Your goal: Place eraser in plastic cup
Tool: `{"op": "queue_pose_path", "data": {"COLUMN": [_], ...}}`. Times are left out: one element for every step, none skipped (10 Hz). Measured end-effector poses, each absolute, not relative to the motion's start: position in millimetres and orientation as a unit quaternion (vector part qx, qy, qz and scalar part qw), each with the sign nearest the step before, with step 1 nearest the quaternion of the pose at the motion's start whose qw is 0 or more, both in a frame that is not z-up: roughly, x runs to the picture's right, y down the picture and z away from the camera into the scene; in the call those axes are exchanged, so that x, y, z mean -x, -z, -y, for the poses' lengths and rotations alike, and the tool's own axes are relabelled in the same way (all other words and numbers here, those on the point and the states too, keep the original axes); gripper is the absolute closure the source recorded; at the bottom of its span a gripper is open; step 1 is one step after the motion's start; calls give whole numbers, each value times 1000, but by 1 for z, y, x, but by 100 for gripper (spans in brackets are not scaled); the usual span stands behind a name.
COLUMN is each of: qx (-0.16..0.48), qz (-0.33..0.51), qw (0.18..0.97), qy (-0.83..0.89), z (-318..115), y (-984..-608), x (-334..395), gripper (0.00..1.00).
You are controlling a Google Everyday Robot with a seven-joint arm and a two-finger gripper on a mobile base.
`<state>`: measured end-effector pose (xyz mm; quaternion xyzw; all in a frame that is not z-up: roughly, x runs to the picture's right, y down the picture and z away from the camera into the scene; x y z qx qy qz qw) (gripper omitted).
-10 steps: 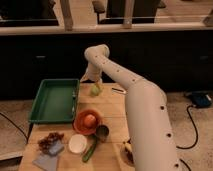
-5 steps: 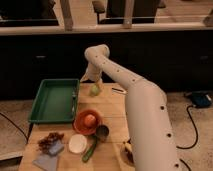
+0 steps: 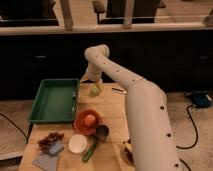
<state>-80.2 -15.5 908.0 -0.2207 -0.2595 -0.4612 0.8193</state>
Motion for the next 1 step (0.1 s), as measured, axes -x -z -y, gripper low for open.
{"op": "queue_pose_path", "data": {"qx": [221], "qz": [259], "qw": [819], "qy": [461], "z": [16], "y": [-908], "x": [80], "gripper": [20]}}
